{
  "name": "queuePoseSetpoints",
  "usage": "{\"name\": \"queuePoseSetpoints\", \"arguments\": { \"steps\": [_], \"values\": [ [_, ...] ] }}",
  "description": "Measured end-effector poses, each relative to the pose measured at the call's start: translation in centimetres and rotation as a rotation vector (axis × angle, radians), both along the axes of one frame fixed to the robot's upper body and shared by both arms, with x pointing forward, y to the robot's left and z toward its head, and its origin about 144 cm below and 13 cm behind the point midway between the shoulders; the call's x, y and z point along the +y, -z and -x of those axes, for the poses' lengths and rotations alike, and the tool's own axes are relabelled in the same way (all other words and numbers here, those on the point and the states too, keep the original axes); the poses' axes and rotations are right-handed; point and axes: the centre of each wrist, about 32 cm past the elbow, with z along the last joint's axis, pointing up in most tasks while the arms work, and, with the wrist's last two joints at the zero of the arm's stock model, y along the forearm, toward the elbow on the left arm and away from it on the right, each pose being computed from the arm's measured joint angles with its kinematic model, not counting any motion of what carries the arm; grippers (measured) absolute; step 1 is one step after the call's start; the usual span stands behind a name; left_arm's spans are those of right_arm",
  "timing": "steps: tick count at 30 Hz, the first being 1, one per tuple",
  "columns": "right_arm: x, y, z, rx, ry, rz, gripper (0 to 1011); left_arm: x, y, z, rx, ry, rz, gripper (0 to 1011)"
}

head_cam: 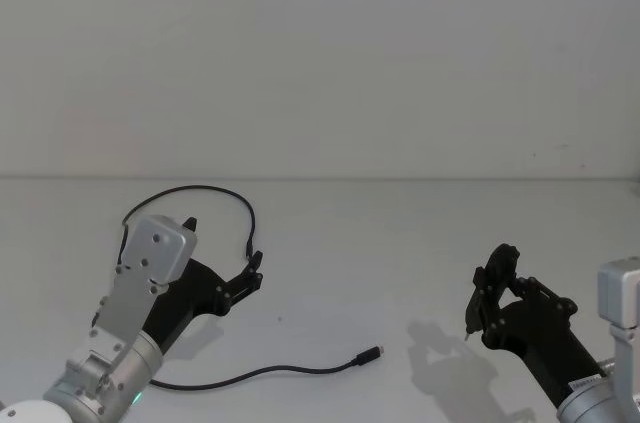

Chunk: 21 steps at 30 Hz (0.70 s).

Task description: Pick up the data cable with the one hand.

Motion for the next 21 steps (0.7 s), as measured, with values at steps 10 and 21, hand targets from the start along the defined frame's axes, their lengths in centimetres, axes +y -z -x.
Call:
{"name": "queuePoseSetpoints", "arguments": {
  "steps": [10, 21],
  "values": [
    [0.0, 0.0, 0.0, 0.0, 0.0, 0.0, 263, 0.0, 0.0, 0.0, 0.0, 0.0, 0.0, 1001],
    [0.0, 0.0, 0.0, 0.0, 0.0, 0.0, 263, 0.0, 0.0, 0.0, 0.0, 0.0, 0.0, 1001]
  ]
}}
